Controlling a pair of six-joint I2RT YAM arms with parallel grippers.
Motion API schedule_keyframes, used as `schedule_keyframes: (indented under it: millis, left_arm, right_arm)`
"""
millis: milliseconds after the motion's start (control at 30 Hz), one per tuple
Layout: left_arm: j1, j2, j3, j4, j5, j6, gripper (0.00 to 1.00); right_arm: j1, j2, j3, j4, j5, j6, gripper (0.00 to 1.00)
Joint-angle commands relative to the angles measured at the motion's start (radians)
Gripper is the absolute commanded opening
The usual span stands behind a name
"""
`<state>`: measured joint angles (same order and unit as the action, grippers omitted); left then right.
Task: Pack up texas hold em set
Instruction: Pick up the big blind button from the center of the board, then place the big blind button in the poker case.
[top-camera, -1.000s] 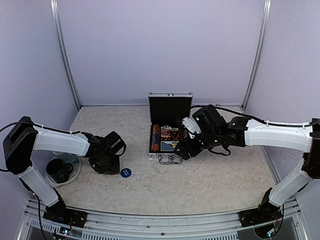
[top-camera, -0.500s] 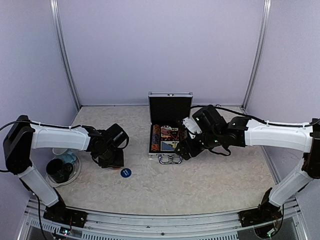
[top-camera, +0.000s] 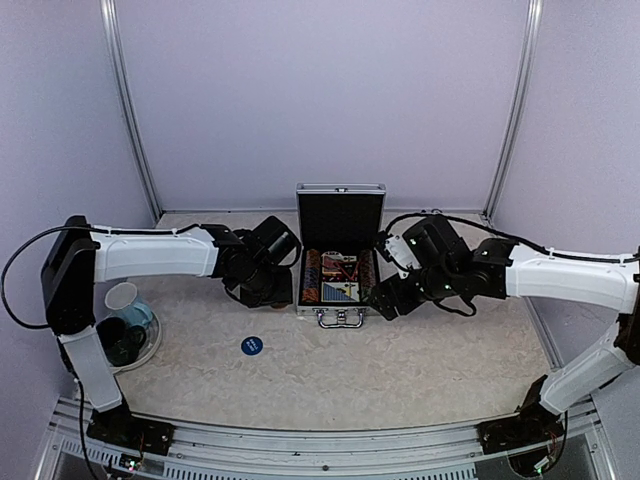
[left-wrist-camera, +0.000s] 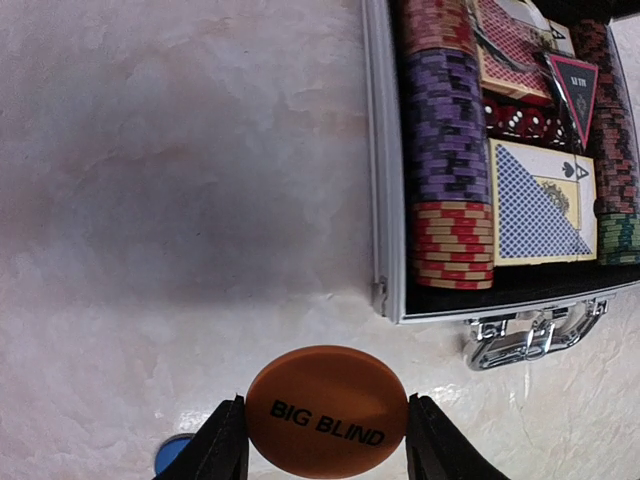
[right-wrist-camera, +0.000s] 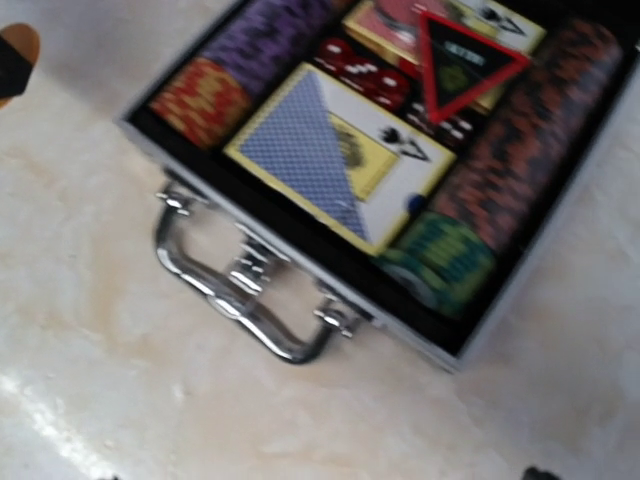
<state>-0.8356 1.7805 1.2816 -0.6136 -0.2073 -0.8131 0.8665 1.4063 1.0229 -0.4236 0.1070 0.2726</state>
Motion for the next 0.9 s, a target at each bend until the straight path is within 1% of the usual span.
schedule_keyframes:
  millis: [0,267,533,733,867]
  left_arm:
    - [-0.025,0.092,0.119,0.009,0.021,0.037,0.50]
    - [-0.057,0.280,0.346,0.009,0.055,0.069,0.50]
    - [-0.054,0.422,0.514,0.025,0.064,0.092,0.50]
    - [-0.035,0.514,0.578,0.054,0.072,0.101,0.50]
    - [-0.034,0.527,0.584,0.046,0.064,0.101,0.50]
  right_arm:
    - [-0.027,-0.058,-0.034,-0.016,0.026,0.028,0.86]
    - [-0.058,-0.102,-0.064,-0.024,0.031,0.032,0.86]
    - [-0.068,-0.117,-0.079,-0.021,0.029,0.031,0.86]
    - [-0.073,-0.127,-0.088,-0.020,0.027,0.029,0.86]
    - [-0.077,-0.140,-0.098,-0.023,0.031,0.030,0.87]
